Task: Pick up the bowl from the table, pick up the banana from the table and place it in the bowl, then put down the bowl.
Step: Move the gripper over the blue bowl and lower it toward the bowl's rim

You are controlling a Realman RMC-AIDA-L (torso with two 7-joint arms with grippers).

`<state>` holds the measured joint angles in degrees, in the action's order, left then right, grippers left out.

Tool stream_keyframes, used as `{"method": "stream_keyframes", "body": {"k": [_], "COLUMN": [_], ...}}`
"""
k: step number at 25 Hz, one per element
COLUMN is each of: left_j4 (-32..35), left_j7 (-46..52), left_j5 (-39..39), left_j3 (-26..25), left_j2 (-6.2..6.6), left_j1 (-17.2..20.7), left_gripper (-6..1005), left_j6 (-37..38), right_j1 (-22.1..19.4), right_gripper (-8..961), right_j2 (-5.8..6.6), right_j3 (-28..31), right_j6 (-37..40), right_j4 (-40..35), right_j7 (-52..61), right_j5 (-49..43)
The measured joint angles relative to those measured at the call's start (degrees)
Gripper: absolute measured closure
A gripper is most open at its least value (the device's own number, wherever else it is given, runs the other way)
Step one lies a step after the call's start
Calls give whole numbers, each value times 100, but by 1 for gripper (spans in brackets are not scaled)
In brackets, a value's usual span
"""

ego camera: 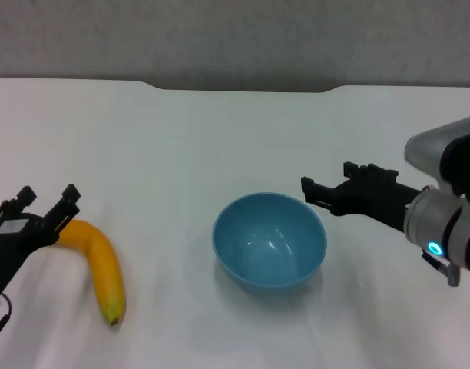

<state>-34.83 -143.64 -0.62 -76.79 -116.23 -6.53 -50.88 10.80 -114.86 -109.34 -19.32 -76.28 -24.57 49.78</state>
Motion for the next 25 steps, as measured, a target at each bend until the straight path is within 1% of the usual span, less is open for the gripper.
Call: {"method": "stream_keyframes", "body": {"k": [3,4,5,8,10,12,13,15,19,22,24,25], "left_j4": [-721,-1197,-1197,-1697,-1829,-1842,-1838,-1831,-1827,-1830,-1829,-1825], "left_j7": [10,56,56,153,175,180,180,180,182,203,205,205], "left_j5": [-226,-404,-404,-589,-670,-695,-698,-699,-701,-703,-703,-703], "left_j3": [-35,-90,-90,-122,-128,-130,-128,-123,-120,-125,-125,-125], "left_j2": [5,4,4,-7,-9,-13,-20,-24,-28,-31,-32,-32], "left_j1": [239,428,428,615,649,648,642,640,642,647,648,649], "left_gripper": [147,147,147,147,148,148,148,149,150,150,151,151], "left_j6": [802,1164,1164,1468,1576,1596,1606,1607,1602,1581,1594,1601], "right_j1": [-13,21,21,281,477,532,489,331,136,143,255,375], "right_gripper": [105,108,111,120,124,127,128,131,138,140,141,142], "right_j2": [1,1,1,1,13,18,15,0,-7,-9,-10,-8], "right_j3": [173,311,311,460,514,550,557,532,462,434,399,398], "right_j6": [-283,-548,-548,-1204,-1670,-1918,-1923,-1672,-1225,-1165,-1181,-1267], "right_j4": [-191,-280,-280,-383,-546,-793,-906,-1006,-883,-727,-489,-328], "right_j7": [70,375,375,1369,1788,1903,1913,1925,1940,1965,2067,2153], "right_j5": [-120,-475,-475,-1550,-2204,-2584,-2681,-2712,-2465,-2343,-2312,-2312]}}
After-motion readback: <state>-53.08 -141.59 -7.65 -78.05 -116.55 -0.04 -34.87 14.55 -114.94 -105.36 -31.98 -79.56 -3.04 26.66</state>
